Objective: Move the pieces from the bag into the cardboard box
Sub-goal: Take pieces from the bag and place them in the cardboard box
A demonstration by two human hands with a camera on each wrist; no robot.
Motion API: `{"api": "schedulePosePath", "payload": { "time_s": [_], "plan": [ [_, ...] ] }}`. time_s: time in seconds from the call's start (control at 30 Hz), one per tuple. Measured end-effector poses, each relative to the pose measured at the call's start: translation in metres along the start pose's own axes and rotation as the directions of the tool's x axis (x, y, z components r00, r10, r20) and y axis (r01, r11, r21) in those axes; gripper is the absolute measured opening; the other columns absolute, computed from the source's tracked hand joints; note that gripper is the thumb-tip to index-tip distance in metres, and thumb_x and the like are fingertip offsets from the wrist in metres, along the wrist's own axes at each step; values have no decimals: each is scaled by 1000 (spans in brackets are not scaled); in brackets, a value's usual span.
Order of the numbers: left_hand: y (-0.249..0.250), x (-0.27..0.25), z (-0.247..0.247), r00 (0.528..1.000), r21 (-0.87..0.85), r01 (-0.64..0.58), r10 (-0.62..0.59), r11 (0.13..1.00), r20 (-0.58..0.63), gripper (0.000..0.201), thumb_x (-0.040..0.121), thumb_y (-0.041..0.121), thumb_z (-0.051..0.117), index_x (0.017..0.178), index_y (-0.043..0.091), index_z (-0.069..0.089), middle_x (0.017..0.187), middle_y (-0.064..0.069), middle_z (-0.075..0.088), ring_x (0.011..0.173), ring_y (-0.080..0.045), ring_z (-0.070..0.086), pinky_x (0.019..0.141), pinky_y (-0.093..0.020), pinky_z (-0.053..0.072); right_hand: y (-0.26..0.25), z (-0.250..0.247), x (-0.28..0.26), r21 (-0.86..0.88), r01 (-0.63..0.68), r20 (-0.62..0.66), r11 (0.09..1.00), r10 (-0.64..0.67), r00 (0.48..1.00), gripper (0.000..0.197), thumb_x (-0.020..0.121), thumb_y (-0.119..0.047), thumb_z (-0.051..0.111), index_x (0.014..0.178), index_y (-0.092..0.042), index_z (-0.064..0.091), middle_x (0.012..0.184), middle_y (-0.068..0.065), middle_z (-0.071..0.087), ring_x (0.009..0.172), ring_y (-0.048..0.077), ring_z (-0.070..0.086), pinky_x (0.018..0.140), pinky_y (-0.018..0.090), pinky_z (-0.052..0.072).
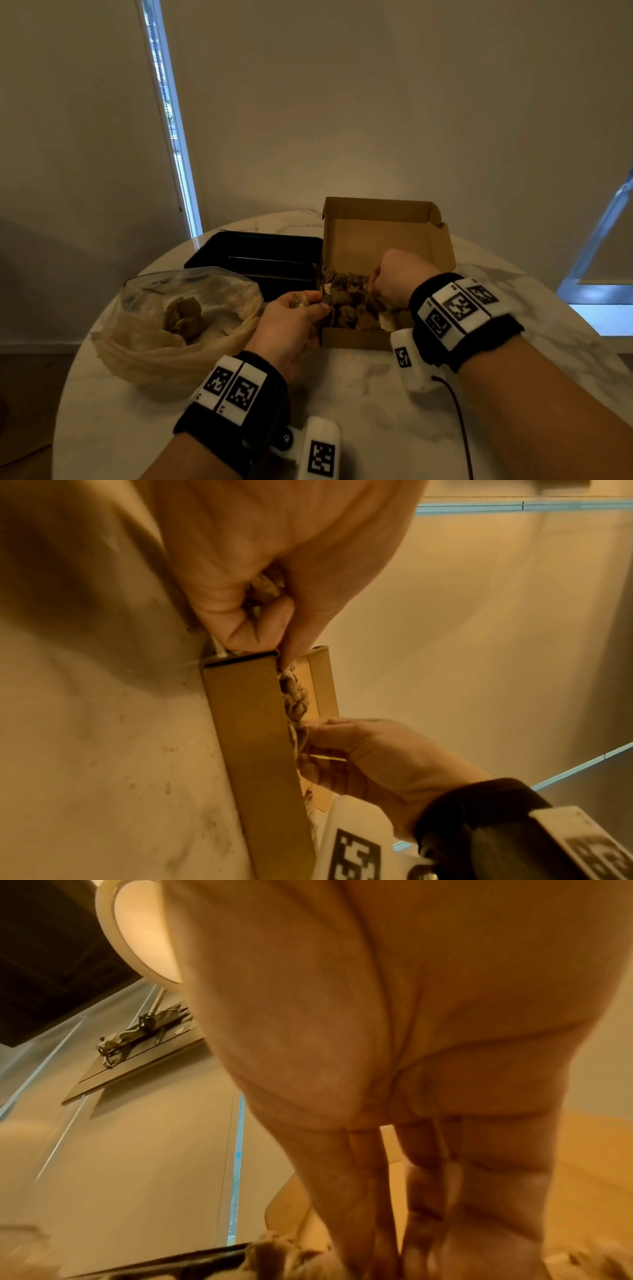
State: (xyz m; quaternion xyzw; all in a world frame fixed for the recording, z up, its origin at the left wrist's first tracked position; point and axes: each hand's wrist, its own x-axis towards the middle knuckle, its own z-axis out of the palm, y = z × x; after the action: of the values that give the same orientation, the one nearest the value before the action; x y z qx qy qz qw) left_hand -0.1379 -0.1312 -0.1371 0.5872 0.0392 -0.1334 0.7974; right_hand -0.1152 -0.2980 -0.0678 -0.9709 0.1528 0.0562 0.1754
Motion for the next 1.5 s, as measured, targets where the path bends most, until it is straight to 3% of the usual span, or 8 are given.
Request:
{"api": "schedulePosePath", "payload": {
  "time_s": [0.27,0.43,0.67,0.87,1.0,1.1,1.27,1.5],
  "plan": [
    [-6,10,-4,1000,58,4,-3,998,-25,20,95,-2,64,113,6,67,65,-1,65,41,-6,47,37,-20,35,2,0,-13,1,22,9,1000,-22,1000,20,96,-18,66,114,-11,72,109,8,71,102,25,68,92,39,59],
    [-5,8,-3,999,59,-4,6,998,-40,19,96,4,64,114,6,67,70,-3,64,45,-8,47,38,-20,36,4,-1,-24,61,58,18,996,-59,998,17,98,-15,61,107,-13,75,101,6,73,95,22,69,75,30,58],
    [18,-4,5,999,-299,24,-34,954,-28,63,99,66,37,120,15,66,75,0,61,54,-7,46,39,-18,30,-3,-6,-45,271,357,-219,894,-303,927,15,101,-32,59,102,-34,74,96,-14,69,93,5,63,79,26,51],
    [12,-7,9,994,-272,-8,38,962,106,88,89,82,26,127,14,67,85,-9,63,59,-11,48,42,-21,28,-21,13,-60,324,428,-178,844,-390,904,24,94,-54,62,88,-34,73,80,-13,72,74,-3,65,55,13,44],
    [10,-8,9,984,-193,-29,62,981,169,79,94,75,32,120,12,72,73,-5,57,60,-11,49,47,-22,29,-16,20,-54,406,439,-178,801,-402,898,15,96,-41,65,86,-32,71,82,-12,72,73,-2,67,60,16,45],
    [9,-7,9,982,-100,-75,91,992,167,55,97,58,51,119,11,73,94,-18,65,73,-18,57,61,-27,38,-10,18,-52,476,422,-192,772,-378,906,15,98,-40,62,89,-32,70,86,-11,71,80,2,67,65,20,47],
    [8,-8,9,987,-140,-86,104,986,125,32,98,31,64,118,6,70,91,-5,66,55,-4,52,41,-15,32,1,14,-47,507,413,-305,757,-290,907,17,99,-38,59,90,-28,70,94,-6,70,93,11,64,77,30,55],
    [8,-12,10,975,-149,-121,146,981,169,30,94,11,66,123,1,65,91,-7,70,56,-2,58,45,-13,37,3,16,-43,592,384,-302,709,-247,921,16,99,-35,61,92,-23,70,89,1,73,82,19,71,76,39,63]
  ]
}}
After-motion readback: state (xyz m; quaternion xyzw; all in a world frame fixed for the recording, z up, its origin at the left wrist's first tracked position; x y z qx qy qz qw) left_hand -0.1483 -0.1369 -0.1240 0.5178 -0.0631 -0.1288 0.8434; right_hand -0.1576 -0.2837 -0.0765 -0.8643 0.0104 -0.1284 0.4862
